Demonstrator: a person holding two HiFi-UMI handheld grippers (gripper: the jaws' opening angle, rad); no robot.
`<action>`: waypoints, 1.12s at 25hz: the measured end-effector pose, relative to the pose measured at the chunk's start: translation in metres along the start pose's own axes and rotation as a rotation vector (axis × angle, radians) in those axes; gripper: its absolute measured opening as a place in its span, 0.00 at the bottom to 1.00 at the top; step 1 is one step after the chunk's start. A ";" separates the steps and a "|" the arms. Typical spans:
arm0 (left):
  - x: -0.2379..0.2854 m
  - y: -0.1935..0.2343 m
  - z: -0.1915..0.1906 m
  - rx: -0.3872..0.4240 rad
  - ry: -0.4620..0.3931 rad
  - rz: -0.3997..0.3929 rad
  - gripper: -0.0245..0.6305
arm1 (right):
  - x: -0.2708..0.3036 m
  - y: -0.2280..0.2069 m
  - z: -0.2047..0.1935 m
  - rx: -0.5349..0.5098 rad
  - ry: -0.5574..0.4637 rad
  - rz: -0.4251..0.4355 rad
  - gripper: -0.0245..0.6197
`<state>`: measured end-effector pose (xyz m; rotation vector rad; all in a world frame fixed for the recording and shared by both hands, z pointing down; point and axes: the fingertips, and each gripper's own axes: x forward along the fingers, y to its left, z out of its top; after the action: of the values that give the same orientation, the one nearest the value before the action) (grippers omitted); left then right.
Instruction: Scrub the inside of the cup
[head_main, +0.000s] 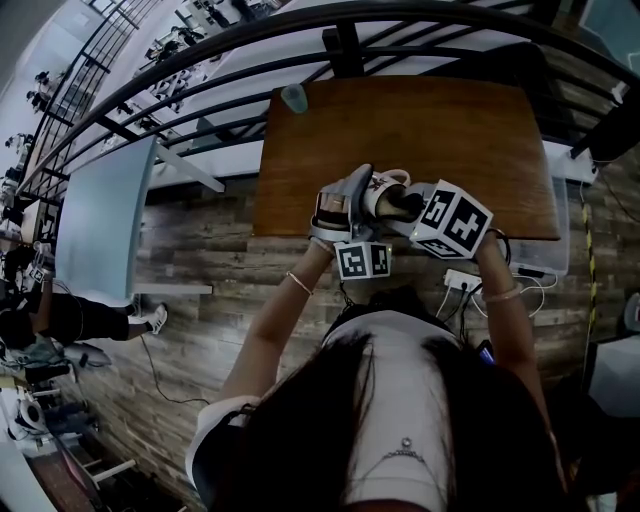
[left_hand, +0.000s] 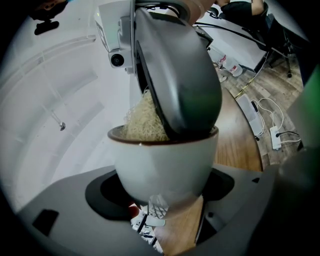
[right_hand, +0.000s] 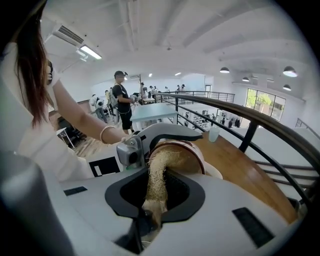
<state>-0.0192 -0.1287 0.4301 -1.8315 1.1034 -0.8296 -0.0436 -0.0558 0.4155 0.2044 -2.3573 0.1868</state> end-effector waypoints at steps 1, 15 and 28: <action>0.000 0.000 -0.001 -0.004 0.002 -0.001 0.65 | 0.000 0.000 0.000 0.004 -0.005 -0.004 0.15; 0.008 -0.005 -0.003 -0.135 0.061 -0.036 0.65 | -0.011 -0.010 -0.003 0.066 -0.091 -0.097 0.15; 0.018 -0.001 -0.010 -0.395 0.146 -0.097 0.65 | -0.022 -0.026 0.009 0.099 -0.200 -0.186 0.15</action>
<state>-0.0200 -0.1478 0.4380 -2.1908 1.3548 -0.8574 -0.0290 -0.0805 0.3959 0.5097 -2.5110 0.2010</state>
